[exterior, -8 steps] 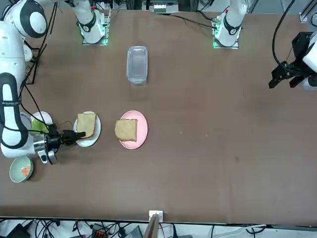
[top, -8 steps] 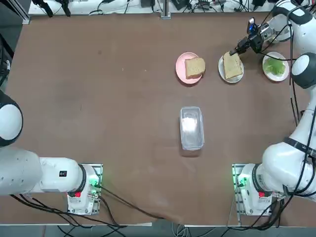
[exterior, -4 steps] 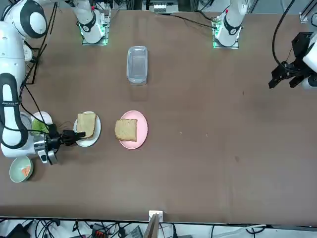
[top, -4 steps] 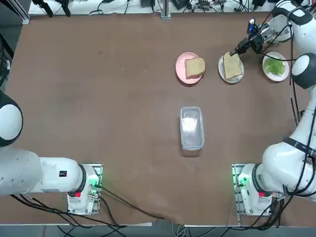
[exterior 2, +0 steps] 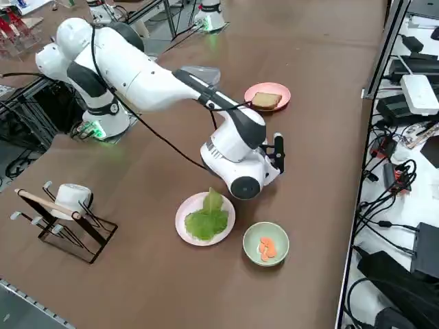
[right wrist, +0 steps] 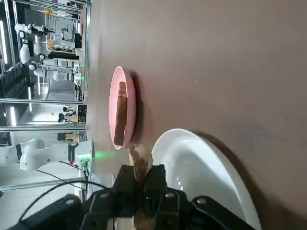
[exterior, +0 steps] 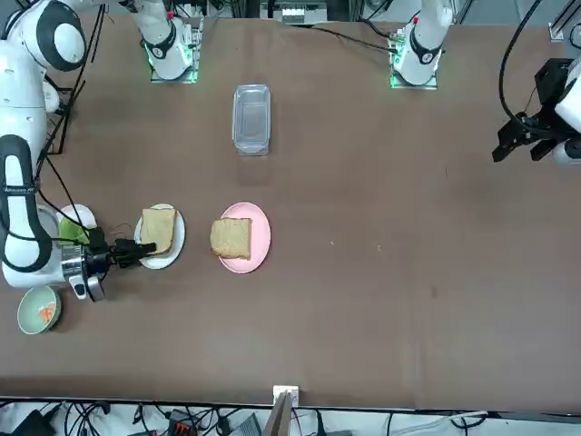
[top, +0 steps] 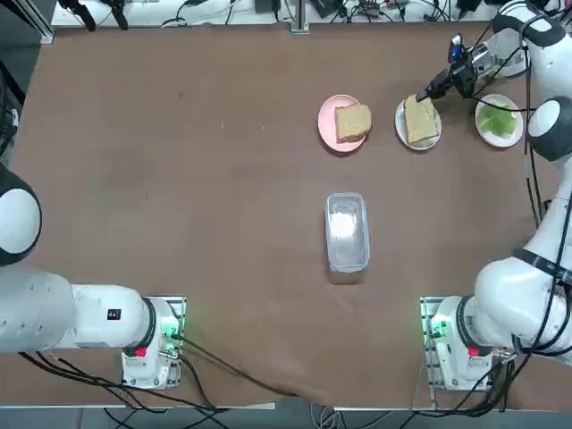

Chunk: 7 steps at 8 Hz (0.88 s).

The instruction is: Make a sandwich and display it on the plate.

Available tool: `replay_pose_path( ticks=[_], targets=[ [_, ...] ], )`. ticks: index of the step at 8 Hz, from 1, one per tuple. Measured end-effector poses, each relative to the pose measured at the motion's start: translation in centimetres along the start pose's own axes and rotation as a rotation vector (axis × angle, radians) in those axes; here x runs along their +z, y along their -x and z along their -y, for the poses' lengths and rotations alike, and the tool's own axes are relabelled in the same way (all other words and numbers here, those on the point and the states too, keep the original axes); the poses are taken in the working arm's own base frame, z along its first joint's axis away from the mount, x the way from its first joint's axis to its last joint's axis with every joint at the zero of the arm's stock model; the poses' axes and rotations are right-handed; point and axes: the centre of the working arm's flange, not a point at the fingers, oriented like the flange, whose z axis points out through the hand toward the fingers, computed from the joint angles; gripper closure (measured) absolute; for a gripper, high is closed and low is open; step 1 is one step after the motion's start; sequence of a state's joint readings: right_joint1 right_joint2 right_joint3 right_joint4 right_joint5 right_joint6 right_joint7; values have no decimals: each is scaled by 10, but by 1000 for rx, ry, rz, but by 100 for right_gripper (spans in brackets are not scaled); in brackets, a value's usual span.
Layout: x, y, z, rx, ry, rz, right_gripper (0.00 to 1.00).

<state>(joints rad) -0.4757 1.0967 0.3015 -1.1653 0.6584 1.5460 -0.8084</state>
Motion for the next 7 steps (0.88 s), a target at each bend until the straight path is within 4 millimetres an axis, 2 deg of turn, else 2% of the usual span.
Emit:
replay_pose_path(
  ticks=[1, 2, 4, 5, 6, 7],
  targets=[
    [0, 0, 0, -1, 0, -1, 87],
    [-1, 0, 0, -1, 1, -2, 73],
    [-7, 3, -2, 1, -3, -17, 38],
    [-10, 3, -2, -1, -5, -25, 16],
    [-13, 2, -1, -5, -5, -29, 1],
    [-16, 1, 3, -12, -1, -33, 0]
  ],
)
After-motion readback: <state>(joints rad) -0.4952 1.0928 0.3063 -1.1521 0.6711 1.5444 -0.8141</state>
